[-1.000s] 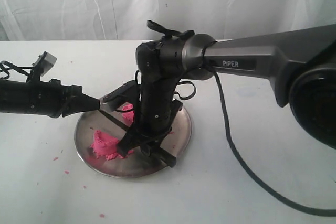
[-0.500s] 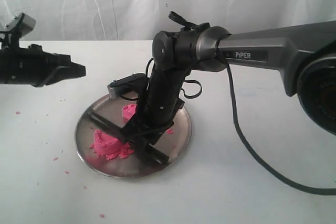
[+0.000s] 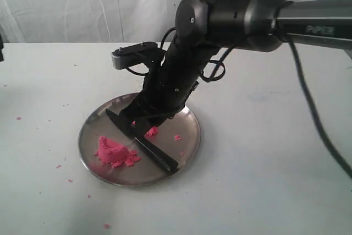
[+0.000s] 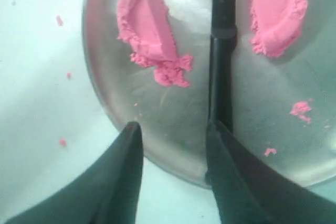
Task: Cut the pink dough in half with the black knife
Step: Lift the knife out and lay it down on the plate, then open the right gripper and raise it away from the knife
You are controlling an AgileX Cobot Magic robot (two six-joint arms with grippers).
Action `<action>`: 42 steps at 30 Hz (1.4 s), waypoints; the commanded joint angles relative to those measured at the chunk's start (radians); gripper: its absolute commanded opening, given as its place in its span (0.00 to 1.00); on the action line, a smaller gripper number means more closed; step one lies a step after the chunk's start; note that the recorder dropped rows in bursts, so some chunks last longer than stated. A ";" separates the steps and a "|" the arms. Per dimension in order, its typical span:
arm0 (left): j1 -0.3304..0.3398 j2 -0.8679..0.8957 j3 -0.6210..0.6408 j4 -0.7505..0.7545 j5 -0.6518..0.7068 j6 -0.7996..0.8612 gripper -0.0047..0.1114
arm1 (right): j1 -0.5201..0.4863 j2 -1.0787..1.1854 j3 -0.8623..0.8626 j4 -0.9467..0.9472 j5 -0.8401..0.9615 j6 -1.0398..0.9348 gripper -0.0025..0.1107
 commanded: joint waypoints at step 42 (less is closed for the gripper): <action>-0.009 -0.557 0.357 -0.078 0.102 -0.023 0.04 | -0.210 -1.595 1.424 -0.095 -0.971 0.314 0.02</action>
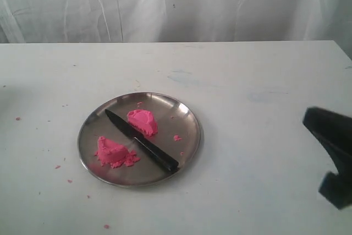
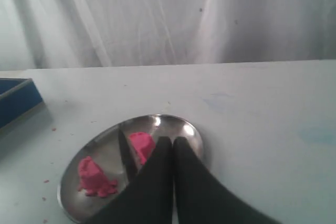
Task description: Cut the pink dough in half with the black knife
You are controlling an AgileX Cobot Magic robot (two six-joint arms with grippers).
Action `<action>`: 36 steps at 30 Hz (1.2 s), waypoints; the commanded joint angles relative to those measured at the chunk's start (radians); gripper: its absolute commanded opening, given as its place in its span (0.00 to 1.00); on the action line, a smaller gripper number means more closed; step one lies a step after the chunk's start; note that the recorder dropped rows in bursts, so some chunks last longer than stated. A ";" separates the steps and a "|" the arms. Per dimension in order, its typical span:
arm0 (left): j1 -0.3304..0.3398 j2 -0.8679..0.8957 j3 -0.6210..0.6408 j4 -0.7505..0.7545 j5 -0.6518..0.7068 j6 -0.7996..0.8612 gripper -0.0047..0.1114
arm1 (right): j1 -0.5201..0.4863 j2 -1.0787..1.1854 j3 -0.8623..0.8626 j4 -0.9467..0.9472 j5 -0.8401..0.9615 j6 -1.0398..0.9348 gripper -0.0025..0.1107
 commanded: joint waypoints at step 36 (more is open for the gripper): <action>-0.001 -0.086 -0.003 0.729 0.104 -0.707 0.04 | -0.247 -0.427 0.191 -0.225 0.304 0.188 0.02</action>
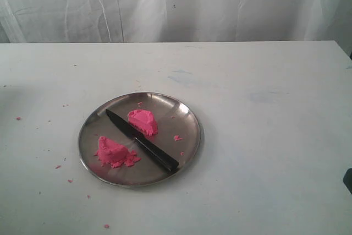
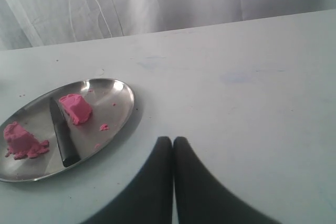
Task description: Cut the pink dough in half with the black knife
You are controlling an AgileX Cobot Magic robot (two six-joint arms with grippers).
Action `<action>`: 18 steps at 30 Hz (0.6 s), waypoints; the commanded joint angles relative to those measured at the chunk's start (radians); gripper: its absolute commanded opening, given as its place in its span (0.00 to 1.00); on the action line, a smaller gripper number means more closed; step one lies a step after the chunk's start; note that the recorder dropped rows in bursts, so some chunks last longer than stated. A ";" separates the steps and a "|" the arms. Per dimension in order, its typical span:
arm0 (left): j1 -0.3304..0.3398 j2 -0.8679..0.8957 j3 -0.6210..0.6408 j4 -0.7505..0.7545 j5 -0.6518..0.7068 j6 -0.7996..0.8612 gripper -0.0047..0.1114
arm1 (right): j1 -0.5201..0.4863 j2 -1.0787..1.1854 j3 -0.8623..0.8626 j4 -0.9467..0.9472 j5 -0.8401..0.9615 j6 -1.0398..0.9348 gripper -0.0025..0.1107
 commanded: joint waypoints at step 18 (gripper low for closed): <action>-0.003 -0.268 0.230 1.099 -0.005 -1.125 0.04 | -0.005 -0.005 0.004 -0.012 -0.005 0.001 0.02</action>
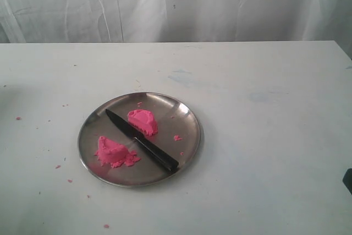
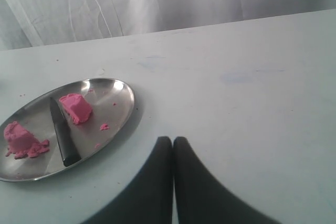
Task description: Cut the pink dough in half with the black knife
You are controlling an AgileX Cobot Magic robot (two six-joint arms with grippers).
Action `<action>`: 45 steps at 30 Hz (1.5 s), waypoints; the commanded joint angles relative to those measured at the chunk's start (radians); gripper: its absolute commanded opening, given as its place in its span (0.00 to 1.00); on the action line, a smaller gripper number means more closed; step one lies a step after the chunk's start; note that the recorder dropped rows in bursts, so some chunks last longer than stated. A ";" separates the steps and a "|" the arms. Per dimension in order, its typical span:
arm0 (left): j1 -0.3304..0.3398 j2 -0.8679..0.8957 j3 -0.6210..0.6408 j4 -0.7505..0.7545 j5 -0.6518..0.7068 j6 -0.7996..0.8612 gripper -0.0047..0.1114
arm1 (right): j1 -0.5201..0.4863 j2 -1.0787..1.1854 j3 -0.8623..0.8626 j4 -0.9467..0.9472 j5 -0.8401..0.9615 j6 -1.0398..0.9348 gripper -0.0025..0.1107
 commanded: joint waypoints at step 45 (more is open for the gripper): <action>-0.003 -0.009 0.008 0.042 -0.029 -0.002 0.04 | -0.005 -0.005 0.004 -0.012 -0.007 0.001 0.02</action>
